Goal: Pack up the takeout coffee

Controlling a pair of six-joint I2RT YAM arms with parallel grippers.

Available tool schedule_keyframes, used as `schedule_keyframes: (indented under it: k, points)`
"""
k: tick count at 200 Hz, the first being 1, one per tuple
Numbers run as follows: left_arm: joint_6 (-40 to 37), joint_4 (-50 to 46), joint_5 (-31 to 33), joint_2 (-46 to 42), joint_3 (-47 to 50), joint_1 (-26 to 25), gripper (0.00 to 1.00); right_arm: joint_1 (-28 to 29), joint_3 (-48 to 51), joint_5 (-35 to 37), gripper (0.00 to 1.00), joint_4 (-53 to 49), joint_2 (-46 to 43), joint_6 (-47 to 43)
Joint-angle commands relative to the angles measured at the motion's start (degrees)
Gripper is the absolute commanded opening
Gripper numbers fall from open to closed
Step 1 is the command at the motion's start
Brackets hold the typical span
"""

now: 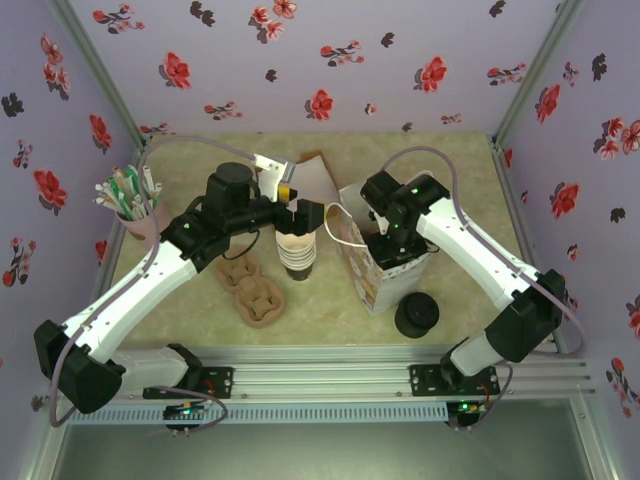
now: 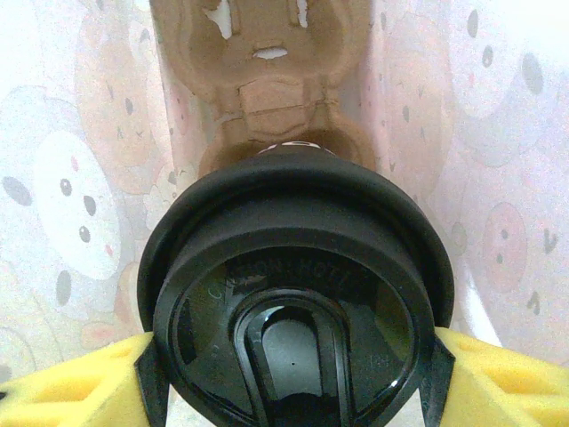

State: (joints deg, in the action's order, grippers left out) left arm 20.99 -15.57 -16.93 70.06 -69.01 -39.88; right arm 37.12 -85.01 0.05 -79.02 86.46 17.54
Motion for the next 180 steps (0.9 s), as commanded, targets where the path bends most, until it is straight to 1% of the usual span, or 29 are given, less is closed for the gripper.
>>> schedule_keyframes:
  k: [1, 107, 180]
  points:
    - [-1.2, -0.8, 0.2, 0.2, -1.9, -0.5, 0.99, 0.4, 0.6, 1.3, 0.69, 0.3, -1.4, -1.1]
    - [-1.2, -1.1, 0.1, 0.4, -1.9, -0.7, 0.99, 0.3, 3.2, 0.3, 0.69, 1.9, 0.2, -0.3]
    - [-1.1, -0.9, 0.1, 0.4, -1.9, -0.6, 0.99, 0.3, 3.2, -0.2, 0.69, 1.9, 0.9, -0.3]
